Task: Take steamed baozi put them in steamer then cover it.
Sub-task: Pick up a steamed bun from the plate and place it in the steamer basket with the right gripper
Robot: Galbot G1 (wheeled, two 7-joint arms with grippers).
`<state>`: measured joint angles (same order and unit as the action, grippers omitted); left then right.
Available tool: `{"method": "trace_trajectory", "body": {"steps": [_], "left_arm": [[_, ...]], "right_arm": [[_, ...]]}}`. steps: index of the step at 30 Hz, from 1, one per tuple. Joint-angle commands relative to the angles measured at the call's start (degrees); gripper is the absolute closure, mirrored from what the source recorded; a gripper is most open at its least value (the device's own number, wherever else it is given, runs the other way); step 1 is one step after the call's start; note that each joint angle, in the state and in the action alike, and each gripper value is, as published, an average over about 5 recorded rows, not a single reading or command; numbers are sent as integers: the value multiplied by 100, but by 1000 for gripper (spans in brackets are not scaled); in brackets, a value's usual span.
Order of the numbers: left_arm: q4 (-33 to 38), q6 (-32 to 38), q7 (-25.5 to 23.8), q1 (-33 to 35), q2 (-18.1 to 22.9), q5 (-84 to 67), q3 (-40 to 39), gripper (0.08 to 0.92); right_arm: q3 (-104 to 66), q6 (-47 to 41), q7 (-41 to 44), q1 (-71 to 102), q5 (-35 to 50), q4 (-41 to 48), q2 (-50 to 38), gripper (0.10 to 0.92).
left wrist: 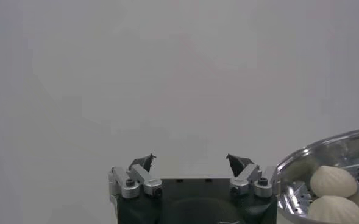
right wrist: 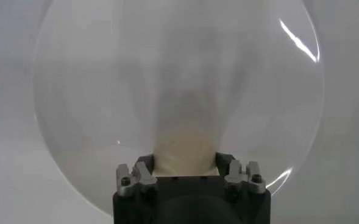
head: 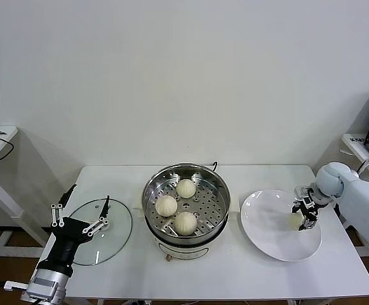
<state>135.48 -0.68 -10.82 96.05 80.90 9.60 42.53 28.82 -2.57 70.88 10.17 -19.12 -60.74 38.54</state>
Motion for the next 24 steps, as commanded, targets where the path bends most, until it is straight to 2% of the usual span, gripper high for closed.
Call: {"method": "trace_trajectory", "body": {"steps": [1, 12, 17, 24], "left_arm": [[49, -9, 9, 17, 4, 10, -10, 177], [119, 6, 13, 32, -41, -10, 14, 177], [195, 13, 10, 33, -71, -32, 10, 177], [305, 27, 6, 28, -114, -120, 22, 177]], "right_arm": [[699, -302, 62, -599, 964, -662, -505, 364], [3676, -1741, -24, -3821, 3051, -2784, -1588, 364], [5226, -2273, -262, -5597, 3780, -3519, -1453, 364], [6148, -3103, -661, -6990, 4876, -4424, -805, 361]]}}
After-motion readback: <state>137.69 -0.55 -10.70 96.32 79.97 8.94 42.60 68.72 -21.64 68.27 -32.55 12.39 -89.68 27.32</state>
